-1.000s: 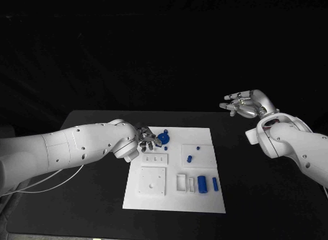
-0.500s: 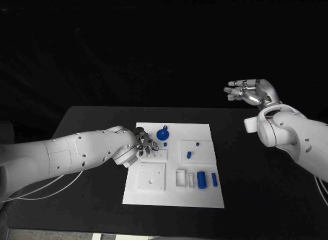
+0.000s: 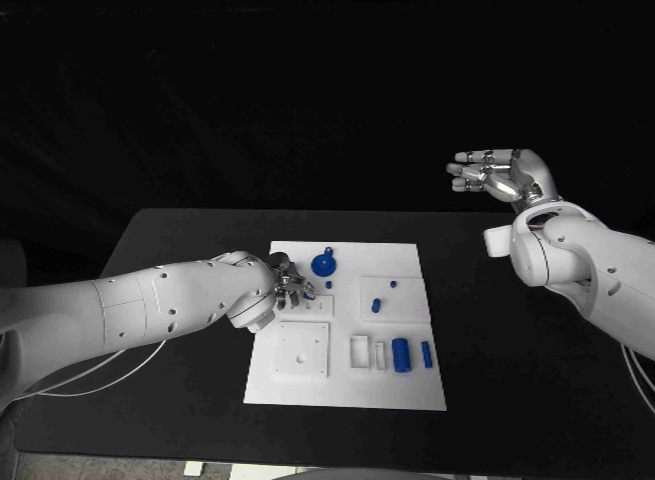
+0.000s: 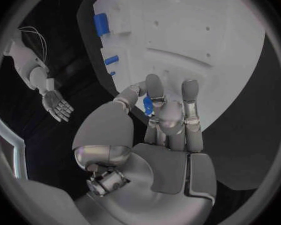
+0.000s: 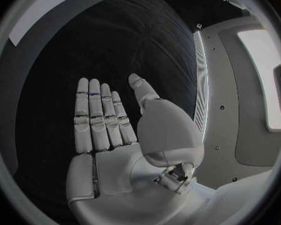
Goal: Assemble the parts on the task board
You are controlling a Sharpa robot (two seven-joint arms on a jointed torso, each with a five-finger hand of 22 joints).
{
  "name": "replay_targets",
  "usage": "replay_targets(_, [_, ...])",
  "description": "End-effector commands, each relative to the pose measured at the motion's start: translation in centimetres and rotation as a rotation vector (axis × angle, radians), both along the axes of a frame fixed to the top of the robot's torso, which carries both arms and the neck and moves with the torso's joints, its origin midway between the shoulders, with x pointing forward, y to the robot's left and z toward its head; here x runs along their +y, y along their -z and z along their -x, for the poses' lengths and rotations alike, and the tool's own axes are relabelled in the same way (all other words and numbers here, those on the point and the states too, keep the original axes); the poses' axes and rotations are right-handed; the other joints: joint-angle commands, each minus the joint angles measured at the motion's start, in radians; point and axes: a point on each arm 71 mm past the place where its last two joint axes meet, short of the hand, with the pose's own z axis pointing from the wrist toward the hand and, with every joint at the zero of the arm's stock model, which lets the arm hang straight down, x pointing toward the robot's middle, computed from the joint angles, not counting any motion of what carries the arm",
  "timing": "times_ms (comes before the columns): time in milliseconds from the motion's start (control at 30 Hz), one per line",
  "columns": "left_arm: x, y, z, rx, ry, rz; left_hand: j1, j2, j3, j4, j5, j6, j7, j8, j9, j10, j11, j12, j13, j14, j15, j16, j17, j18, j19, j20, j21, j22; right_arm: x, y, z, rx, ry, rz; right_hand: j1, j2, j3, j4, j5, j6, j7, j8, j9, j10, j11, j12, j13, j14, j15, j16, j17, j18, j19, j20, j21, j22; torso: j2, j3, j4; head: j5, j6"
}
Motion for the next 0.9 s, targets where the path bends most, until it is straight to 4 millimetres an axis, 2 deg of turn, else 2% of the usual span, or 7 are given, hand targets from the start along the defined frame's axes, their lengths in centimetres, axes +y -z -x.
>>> replay_targets(33, [-0.22,0.12,0.01,0.014,0.036,-0.032,-0.002,0.004,-0.002,-0.004,-0.003,0.217,-0.124,0.004,0.182,0.045,-0.009,0.004,-0.001,0.005,-0.002,0.003,-0.001,0.015,0.008,0.001,-0.008,0.007,0.11,-0.15,0.0,-0.018,-0.012,-0.01,-0.009,0.0,0.006,-0.004,0.004,0.008,-0.001,0.0,0.0,0.007,-0.002,-0.003,-0.002,0.009,-0.001,-0.001,-0.001,0.0,0.004,0.001,0.006,-0.002,0.0,0.0006,0.0,-0.002,-0.002])
replay_targets(167, [-0.13,0.27,-0.1,0.022,0.043,-0.051,0.0,0.004,-0.002,-0.004,-0.004,0.217,-0.124,0.003,0.181,0.045,-0.008,0.001,-0.003,0.005,-0.001,0.0,-0.005,0.014,0.009,0.001,-0.014,0.012,0.1,-0.11,-0.03,-0.017,-0.013,-0.01,-0.014,0.002,0.013,-0.008,0.007,0.018,-0.002,0.0,0.001,0.008,-0.002,-0.005,-0.002,0.011,-0.001,-0.009,-0.002,0.002,0.005,0.002,0.009,-0.008,0.0,0.0011,0.0003,-0.002,-0.003])
replay_targets(233, [-0.09,0.38,-0.14,0.026,0.044,-0.057,0.001,0.005,-0.002,-0.003,-0.007,0.216,-0.124,0.003,0.181,0.045,-0.008,0.0,-0.004,0.004,-0.002,-0.001,-0.007,0.014,0.01,0.001,-0.016,0.014,0.11,-0.11,-0.04,-0.018,-0.015,-0.01,-0.02,0.004,0.023,-0.01,0.011,0.033,-0.005,0.001,0.001,0.023,-0.008,-0.006,-0.002,0.034,-0.009,-0.014,-0.003,0.006,0.013,-0.003,0.016,-0.008,0.001,0.0011,0.0005,-0.002,-0.003])
replay_targets(333, [-0.09,0.54,-0.15,0.037,0.048,-0.064,0.002,0.005,-0.003,-0.002,-0.012,0.216,-0.123,0.002,0.179,0.045,-0.008,-0.001,-0.005,0.004,-0.001,-0.002,-0.01,0.014,0.01,0.002,-0.02,0.018,0.12,-0.09,-0.05,-0.018,-0.017,-0.009,-0.047,-0.002,0.068,-0.022,0.021,0.047,-0.01,-0.001,0.0,0.037,-0.012,-0.014,-0.003,0.104,-0.017,-0.103,-0.004,0.004,0.024,-0.012,0.03,-0.012,0.001,0.0004,0.0005,-0.002,-0.005])
replay_targets(467, [-0.16,0.74,-0.11,0.053,0.056,-0.071,0.002,0.006,-0.004,-0.002,-0.017,0.215,-0.123,0.002,0.178,0.045,-0.007,-0.002,-0.006,0.003,-0.001,-0.004,-0.012,0.014,0.011,0.002,-0.022,0.019,0.07,-0.04,-0.09,-0.015,-0.02,-0.008,-0.061,-0.004,0.09,-0.02,0.029,0.059,-0.013,0.0,0.001,0.036,-0.013,-0.016,-0.003,0.106,-0.017,-0.107,-0.004,0.008,0.022,-0.009,0.032,-0.015,0.0,0.0001,0.001,-0.002,-0.007])
replay_targets(733, [-0.1,0.99,-0.11,0.072,0.062,-0.086,0.005,0.007,-0.005,-0.001,-0.018,0.214,-0.123,0.003,0.173,0.045,-0.007,-0.003,-0.008,0.003,0.0,-0.004,-0.014,0.012,0.016,0.002,-0.037,0.038,0.06,0.18,-0.2,0.006,-0.035,-0.018,-0.067,-0.009,0.113,-0.014,0.02,0.058,-0.011,0.0,0.001,0.016,-0.004,-0.016,-0.003,0.089,-0.009,-0.107,-0.005,0.007,0.005,0.0,0.017,-0.018,0.0,0.0007,0.0012,-0.003,-0.008])
replay_targets(900, [0.04,1.12,-0.22,0.072,0.057,-0.093,0.005,0.008,-0.005,-0.002,-0.019,0.213,-0.122,0.003,0.172,0.045,-0.007,-0.004,-0.009,0.002,0.0,-0.005,-0.015,0.013,0.018,0.003,-0.045,0.046,0.06,0.27,-0.25,0.012,-0.036,-0.023,-0.064,-0.011,0.111,-0.008,0.016,0.054,-0.009,0.0,0.0,0.001,0.001,-0.016,-0.003,0.043,0.007,-0.107,-0.006,0.002,-0.03,0.015,-0.003,-0.021,0.0,0.0009,0.0009,-0.003,-0.008])
